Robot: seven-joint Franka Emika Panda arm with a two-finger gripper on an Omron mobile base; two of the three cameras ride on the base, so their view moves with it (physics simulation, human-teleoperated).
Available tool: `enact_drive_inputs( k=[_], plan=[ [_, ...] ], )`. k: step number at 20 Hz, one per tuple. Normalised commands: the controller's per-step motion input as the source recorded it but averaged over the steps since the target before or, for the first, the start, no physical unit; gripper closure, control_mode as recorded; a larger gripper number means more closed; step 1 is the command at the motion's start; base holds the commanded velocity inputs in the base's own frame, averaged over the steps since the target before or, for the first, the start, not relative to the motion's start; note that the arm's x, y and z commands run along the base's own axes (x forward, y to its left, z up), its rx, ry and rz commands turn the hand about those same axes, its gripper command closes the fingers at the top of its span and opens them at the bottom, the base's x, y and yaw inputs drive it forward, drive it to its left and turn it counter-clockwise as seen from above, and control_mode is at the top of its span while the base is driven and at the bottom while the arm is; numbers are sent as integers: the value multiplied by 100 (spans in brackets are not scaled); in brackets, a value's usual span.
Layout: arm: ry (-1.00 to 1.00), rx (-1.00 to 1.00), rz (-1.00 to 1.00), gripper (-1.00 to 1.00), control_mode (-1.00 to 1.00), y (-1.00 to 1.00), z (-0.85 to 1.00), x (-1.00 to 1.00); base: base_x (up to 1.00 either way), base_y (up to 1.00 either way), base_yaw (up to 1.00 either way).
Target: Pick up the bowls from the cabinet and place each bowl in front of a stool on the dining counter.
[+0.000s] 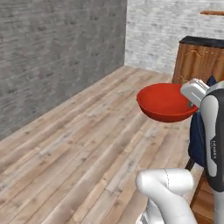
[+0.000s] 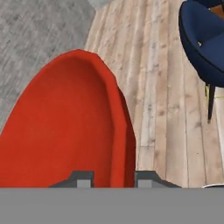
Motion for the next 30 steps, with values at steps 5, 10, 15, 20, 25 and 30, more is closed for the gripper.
enact_drive_inputs(
  k=[5, 10, 15, 20, 25, 30],
  plan=[
    [0, 0, 0, 100, 100, 0, 0, 0, 100, 56, -75],
    [0, 0, 0, 100, 100, 0, 0, 0, 100, 64, -74],
    [0, 0, 0, 100, 100, 0, 0, 0, 100, 61, -72],
    [0, 0, 0, 100, 100, 0, 0, 0, 100, 59, -69],
    [0, 0, 0, 100, 100, 0, 0, 0, 96, 70, -67],
    [0, 0, 0, 100, 100, 0, 0, 0, 82, 86, -64]
  ],
)
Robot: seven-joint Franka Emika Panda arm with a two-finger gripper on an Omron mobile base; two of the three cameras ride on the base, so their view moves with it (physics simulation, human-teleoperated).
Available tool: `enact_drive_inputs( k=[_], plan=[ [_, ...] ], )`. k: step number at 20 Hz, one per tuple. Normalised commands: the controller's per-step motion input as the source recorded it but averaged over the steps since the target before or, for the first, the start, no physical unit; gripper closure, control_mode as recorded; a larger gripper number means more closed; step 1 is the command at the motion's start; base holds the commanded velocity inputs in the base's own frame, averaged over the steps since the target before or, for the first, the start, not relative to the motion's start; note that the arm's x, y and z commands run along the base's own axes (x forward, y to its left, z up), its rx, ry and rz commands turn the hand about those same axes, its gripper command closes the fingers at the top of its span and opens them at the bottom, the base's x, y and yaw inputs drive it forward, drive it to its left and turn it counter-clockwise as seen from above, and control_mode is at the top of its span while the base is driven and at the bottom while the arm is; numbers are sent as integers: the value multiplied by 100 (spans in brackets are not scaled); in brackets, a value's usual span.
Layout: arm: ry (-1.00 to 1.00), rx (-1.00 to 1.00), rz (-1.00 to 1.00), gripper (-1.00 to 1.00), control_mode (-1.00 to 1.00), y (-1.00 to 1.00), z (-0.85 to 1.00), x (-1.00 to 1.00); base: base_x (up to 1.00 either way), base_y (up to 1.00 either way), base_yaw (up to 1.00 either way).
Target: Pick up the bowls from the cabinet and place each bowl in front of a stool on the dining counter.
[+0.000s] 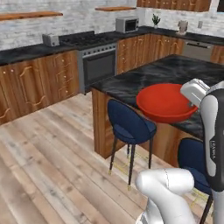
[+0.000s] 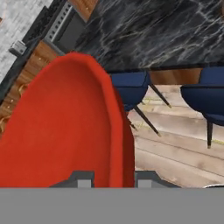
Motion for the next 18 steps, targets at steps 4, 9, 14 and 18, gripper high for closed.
enact_drive_inputs(
  k=[4, 9, 14, 18],
  plan=[
    [0, 0, 0, 100, 100, 0, 0, 0, 54, 89, -57],
    [0, 0, 0, 100, 100, 0, 0, 0, 47, 98, -56],
    [0, 0, 0, 100, 100, 0, 0, 0, 49, 81, -59],
    [0, 0, 0, 100, 100, 0, 0, 0, 50, 44, -64]
  ],
)
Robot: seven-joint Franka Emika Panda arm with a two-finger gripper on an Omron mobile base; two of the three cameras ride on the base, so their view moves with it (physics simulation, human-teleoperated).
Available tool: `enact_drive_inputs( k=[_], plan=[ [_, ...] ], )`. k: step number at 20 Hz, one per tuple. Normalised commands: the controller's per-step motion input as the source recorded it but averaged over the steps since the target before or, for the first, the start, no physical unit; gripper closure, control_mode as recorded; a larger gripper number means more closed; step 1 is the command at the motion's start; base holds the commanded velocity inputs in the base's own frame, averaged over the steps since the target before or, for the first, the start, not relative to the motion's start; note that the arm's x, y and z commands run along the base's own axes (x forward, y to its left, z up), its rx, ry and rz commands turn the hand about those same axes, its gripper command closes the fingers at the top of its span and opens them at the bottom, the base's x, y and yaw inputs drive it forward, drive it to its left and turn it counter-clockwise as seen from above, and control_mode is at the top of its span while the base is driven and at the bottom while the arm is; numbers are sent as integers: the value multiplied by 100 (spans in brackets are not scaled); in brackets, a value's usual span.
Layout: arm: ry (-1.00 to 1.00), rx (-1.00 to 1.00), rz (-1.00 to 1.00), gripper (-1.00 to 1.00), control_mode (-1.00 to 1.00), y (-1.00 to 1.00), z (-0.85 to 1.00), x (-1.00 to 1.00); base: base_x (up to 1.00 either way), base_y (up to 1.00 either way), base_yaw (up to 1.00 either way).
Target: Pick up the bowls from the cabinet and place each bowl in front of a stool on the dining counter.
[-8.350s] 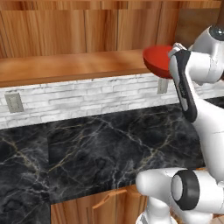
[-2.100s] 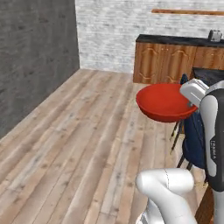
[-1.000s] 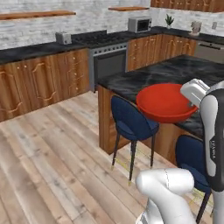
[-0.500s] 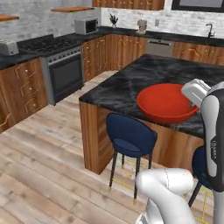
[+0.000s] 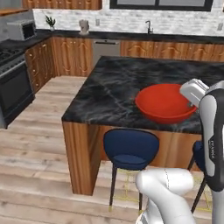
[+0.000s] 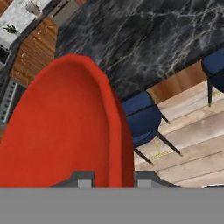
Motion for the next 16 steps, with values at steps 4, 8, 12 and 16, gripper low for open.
enact_drive_inputs(
  k=[4, 8, 12, 16],
  plan=[
    [0, 0, 0, 100, 100, 0, 0, 0, 56, 44, -65],
    [0, 0, 0, 100, 100, 0, 0, 0, 79, 60, -55],
    [0, 0, 0, 100, 100, 0, 0, 0, 100, 59, -33],
    [0, 0, 0, 100, 100, 0, 0, 0, 100, 9, -16]
  ],
)
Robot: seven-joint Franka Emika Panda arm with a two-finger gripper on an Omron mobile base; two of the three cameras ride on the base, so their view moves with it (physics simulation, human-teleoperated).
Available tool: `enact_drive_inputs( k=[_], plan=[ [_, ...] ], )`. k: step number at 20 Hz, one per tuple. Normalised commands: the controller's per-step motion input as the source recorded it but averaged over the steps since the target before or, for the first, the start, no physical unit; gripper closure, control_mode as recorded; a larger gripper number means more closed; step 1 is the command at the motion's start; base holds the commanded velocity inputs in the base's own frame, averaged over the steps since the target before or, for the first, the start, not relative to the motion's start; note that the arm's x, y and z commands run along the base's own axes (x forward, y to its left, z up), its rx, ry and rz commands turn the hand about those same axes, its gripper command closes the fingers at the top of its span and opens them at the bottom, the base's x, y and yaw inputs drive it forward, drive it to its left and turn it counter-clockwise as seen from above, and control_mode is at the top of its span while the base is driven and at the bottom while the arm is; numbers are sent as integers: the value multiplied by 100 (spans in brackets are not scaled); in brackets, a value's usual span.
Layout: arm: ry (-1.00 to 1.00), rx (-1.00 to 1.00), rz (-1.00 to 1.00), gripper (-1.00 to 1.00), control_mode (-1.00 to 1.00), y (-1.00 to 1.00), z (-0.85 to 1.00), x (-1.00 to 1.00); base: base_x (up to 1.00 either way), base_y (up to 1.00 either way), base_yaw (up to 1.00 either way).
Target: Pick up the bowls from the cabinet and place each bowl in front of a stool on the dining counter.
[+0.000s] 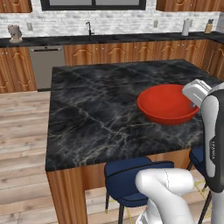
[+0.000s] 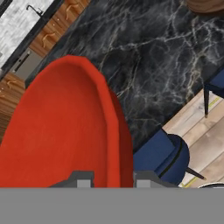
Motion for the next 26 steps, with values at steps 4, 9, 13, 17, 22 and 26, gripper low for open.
enact_drive_inputs(
  k=[4, 9, 13, 17, 22, 26],
  plan=[
    [0, 0, 0, 100, 100, 0, 0, 0, 60, 0, -9],
    [0, 0, 0, 100, -100, 0, -1, 16, 16, 0, 0],
    [-2, 0, -3, 100, -100, 3, -22, 45, 0, 0, 0],
    [-5, 0, -8, 100, -100, 21, -46, 11, 0, 0, 0],
    [0, 0, -10, 100, -100, 10, -57, 29, 0, 0, 0],
    [0, 0, -11, 100, -100, 0, -45, 42, 0, 0, 0]
  ],
)
